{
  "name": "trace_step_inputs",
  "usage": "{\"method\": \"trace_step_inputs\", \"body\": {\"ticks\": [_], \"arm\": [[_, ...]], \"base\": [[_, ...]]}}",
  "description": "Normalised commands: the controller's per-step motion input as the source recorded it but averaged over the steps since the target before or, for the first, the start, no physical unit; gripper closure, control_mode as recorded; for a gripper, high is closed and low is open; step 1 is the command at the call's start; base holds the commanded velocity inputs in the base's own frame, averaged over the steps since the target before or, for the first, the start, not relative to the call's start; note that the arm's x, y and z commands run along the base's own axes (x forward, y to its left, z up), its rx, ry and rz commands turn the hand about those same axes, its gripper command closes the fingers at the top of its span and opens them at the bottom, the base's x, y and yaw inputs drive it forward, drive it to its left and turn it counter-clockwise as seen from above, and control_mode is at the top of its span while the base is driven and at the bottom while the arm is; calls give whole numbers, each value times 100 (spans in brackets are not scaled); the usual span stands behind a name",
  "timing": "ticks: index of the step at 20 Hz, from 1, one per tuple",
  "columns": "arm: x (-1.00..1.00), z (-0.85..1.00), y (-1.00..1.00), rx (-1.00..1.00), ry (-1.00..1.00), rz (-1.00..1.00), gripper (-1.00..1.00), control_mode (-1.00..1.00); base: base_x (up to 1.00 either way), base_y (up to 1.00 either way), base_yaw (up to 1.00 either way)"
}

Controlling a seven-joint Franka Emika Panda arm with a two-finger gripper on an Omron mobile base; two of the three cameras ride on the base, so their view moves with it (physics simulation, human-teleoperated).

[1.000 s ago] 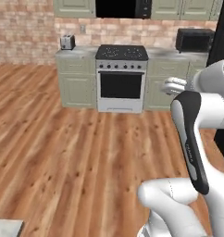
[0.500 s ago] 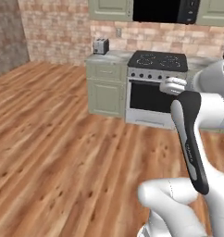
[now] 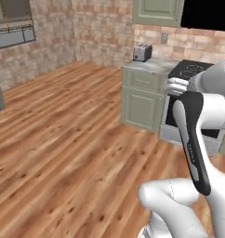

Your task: There is a bowl on the dining counter. Grab a lemon wedge from the fridge and place it in the bowl. Then get the liquor bottle and glass cup from the cabinet and place them next to the bowl.

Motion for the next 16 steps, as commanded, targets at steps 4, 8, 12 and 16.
{"method": "trace_step_inputs", "body": {"ticks": [4,8,12,16], "arm": [[0,0,0,0,0,0,-100,100],[0,0,0,0,0,0,-100,100],[0,0,0,0,0,0,-100,100],[0,0,0,0,0,0,-100,100]], "base": [[100,-22,48],[100,-22,48],[100,-23,48],[100,-24,47]]}}
